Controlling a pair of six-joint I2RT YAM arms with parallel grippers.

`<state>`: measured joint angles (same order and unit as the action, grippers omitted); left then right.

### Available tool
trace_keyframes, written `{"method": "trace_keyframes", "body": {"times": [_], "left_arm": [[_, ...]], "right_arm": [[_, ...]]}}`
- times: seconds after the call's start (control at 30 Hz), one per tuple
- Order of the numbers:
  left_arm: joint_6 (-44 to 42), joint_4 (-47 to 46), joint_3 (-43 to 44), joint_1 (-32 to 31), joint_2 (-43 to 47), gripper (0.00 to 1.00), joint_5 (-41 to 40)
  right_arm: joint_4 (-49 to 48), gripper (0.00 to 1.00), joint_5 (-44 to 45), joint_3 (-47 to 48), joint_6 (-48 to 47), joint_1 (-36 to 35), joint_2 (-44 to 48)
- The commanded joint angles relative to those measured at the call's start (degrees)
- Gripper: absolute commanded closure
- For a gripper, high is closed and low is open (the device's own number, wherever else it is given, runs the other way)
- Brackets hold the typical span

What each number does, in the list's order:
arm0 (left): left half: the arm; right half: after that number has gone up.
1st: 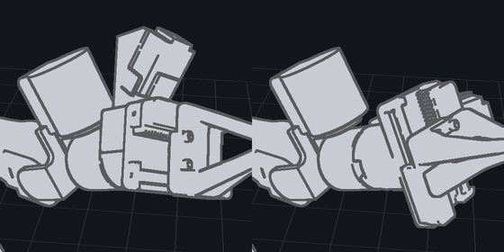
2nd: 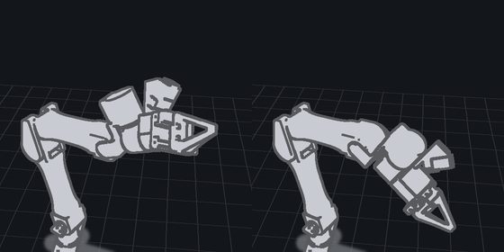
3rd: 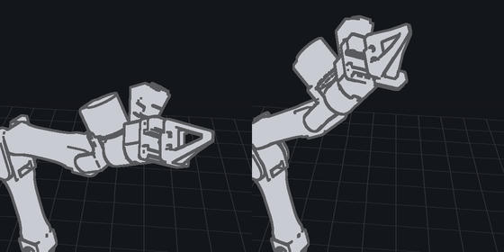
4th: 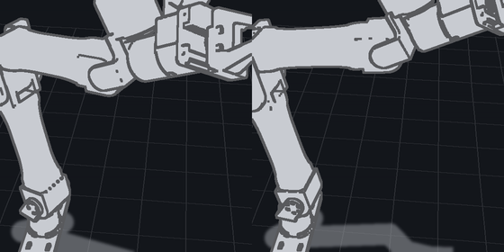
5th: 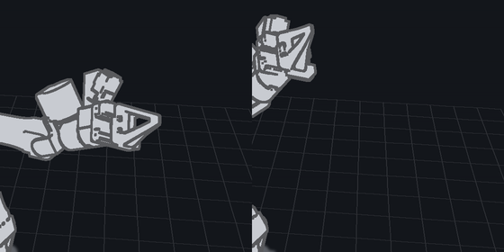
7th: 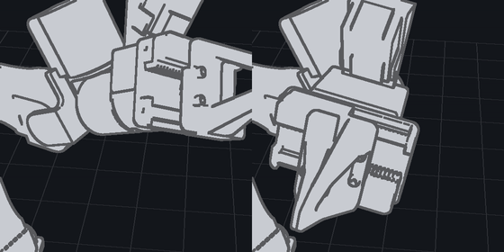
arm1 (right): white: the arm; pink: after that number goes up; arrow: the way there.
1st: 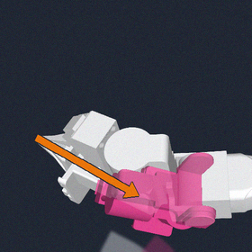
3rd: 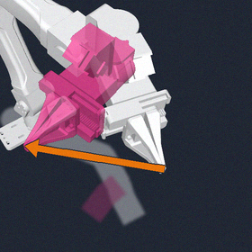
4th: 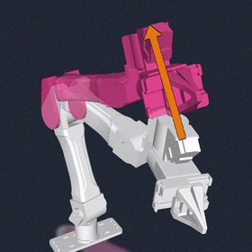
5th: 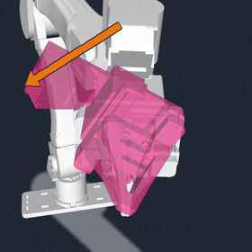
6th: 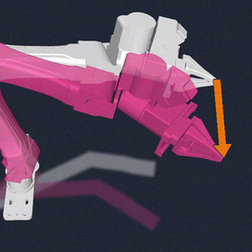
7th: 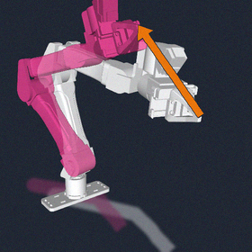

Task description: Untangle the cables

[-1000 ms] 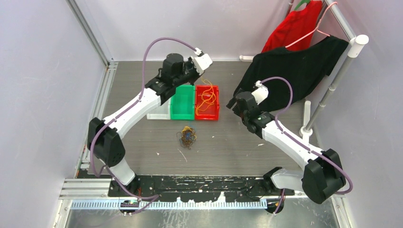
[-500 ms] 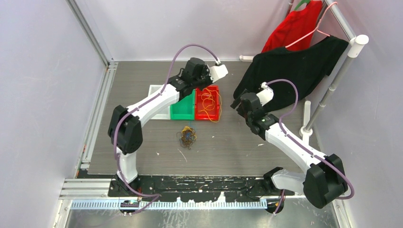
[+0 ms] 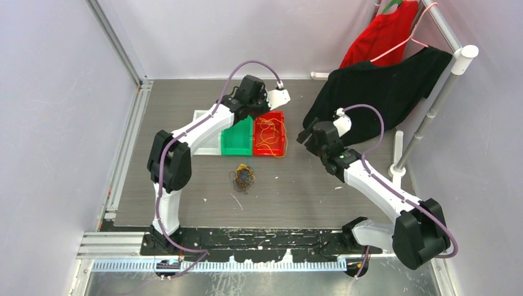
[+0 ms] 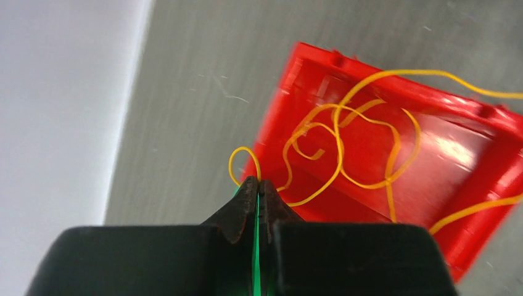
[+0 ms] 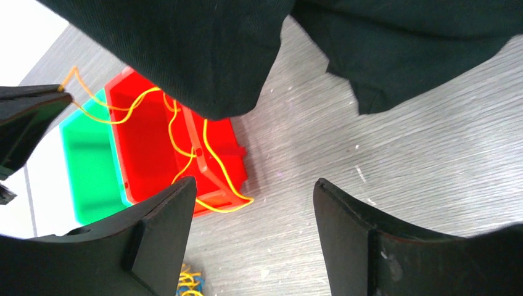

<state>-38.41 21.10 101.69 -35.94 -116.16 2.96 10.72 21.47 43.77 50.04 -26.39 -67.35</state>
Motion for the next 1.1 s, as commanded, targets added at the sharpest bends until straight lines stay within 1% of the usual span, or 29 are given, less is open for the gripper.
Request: {"method": "trace_keyframes", "body": {"times": [0.0,0.17,0.2,0.23,0.37,0.5,0.53,0.57,0.6,0.67,0.77,0.9,1.07], "left_arm": [[0.24,9.25,-0.85,-1.08,3.23,1.00,8.24],[4.90,15.09,2.96,-1.26,-0.10,1.00,9.52],[5.93,16.45,4.04,-1.24,-0.83,0.99,9.45],[6.70,17.79,5.19,-1.19,-1.52,0.97,9.43],[8.54,21.49,7.69,-1.09,-2.19,0.80,10.22],[10.64,25.66,10.76,0.14,-0.91,0.59,13.38],[11.05,28.24,12.07,0.62,-0.72,0.54,14.67],[11.10,30.58,13.12,1.13,-0.66,0.44,15.69],[10.88,32.40,14.05,1.59,-0.55,0.38,16.17],[11.18,34.59,14.66,2.48,0.24,0.30,16.44],[12.62,34.66,14.12,4.04,2.29,0.27,18.25],[13.95,35.11,13.65,5.61,4.75,0.28,19.33],[18.09,35.78,12.40,8.52,9.06,0.30,22.32]], "right_arm": [[-4.38,0.25,-7.51,-0.68,1.79,0.17,-1.55],[-4.37,0.26,-10.37,-0.94,2.03,0.24,-2.21],[-4.39,0.26,-10.41,-1.05,1.91,0.21,-1.95],[-4.41,0.26,-10.43,-1.24,1.81,0.20,-1.63],[-4.33,0.26,-10.33,-1.48,1.38,0.20,-1.11],[-4.57,0.26,-11.36,-1.62,1.56,0.15,-1.94],[-4.88,0.26,-11.70,-1.93,1.74,0.19,-2.12],[-5.29,0.26,-12.12,-2.11,1.80,0.20,-2.49],[-5.61,0.26,-12.42,-2.20,1.88,0.20,-2.84],[-6.23,0.26,-13.18,-2.11,1.86,0.20,-3.89],[-6.77,0.26,-15.26,-1.22,1.01,0.15,-6.66],[-7.19,0.28,-16.55,-0.40,-0.30,0.15,-11.14],[-6.23,0.32,-17.98,2.54,-2.12,0.18,-17.87]]}}
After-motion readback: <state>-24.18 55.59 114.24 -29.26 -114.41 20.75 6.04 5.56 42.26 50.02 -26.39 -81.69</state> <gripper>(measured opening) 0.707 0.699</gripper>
